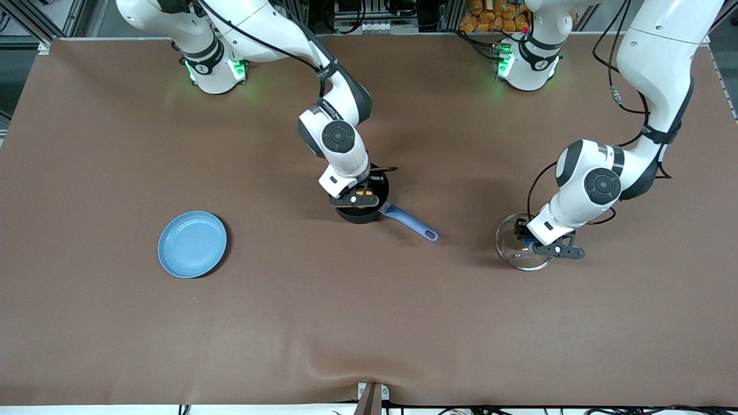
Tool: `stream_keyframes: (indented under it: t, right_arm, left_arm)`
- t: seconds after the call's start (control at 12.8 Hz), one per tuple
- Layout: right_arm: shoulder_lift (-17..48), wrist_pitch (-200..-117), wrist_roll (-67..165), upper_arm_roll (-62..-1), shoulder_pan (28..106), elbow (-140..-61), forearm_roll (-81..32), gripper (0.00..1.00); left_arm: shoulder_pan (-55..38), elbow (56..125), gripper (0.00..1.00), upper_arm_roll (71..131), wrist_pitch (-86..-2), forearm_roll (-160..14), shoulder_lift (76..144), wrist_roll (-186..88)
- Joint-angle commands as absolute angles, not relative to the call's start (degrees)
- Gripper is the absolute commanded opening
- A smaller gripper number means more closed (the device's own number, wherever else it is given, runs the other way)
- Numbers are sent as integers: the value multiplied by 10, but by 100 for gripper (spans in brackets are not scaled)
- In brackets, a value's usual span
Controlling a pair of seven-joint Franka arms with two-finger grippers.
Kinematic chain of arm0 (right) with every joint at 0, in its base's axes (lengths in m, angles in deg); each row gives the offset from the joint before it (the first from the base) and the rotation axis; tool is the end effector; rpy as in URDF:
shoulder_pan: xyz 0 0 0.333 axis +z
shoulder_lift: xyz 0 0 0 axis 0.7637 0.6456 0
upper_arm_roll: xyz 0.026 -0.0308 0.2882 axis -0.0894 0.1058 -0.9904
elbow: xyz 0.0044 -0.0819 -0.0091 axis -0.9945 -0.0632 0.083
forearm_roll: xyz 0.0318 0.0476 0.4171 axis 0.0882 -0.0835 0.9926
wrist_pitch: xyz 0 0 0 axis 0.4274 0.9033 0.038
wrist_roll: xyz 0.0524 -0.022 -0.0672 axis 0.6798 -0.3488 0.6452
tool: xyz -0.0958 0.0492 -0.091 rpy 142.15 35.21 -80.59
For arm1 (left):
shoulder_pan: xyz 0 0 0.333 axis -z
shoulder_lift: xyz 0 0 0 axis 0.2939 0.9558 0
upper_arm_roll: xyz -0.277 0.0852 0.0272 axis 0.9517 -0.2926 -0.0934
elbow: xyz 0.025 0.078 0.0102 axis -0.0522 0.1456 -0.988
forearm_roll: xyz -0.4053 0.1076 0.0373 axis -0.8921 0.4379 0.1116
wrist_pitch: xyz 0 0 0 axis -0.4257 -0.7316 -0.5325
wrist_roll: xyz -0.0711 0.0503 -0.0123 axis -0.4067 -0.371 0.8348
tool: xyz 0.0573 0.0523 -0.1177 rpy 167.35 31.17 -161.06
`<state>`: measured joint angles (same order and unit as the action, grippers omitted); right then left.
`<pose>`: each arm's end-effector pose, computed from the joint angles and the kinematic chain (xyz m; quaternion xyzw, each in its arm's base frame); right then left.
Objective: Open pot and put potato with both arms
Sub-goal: 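Lower the lid with the left gripper while the right gripper lowers the potato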
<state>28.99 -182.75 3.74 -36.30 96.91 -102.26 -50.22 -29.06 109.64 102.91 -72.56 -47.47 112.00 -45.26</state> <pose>0.4579 0.4909 0.1267 -0.9979 0.0159 0.0315 0.0547 0.5917 -0.0919 0.1325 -0.9967 0.0789 -0.0168 0.0005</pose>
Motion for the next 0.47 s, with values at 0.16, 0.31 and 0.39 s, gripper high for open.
stream_keyframes:
  t: [0.16, 0.31, 0.39]
  right_arm:
    - [294, -1829, 11, -356, 976, -1018, -512, 72]
    - [290, -1829, 18, -356, 973, -1017, -512, 75]
    - [287, -1826, 19, -355, 973, -1017, -512, 75]
  left_arm:
    - [-295, 1092, 100, 1038, -729, -452, 1085, -451]
    - [-298, 1076, 100, 1096, -687, -459, 1051, -431]
    - [-297, 1056, 100, 1101, -653, -460, 1032, -420]
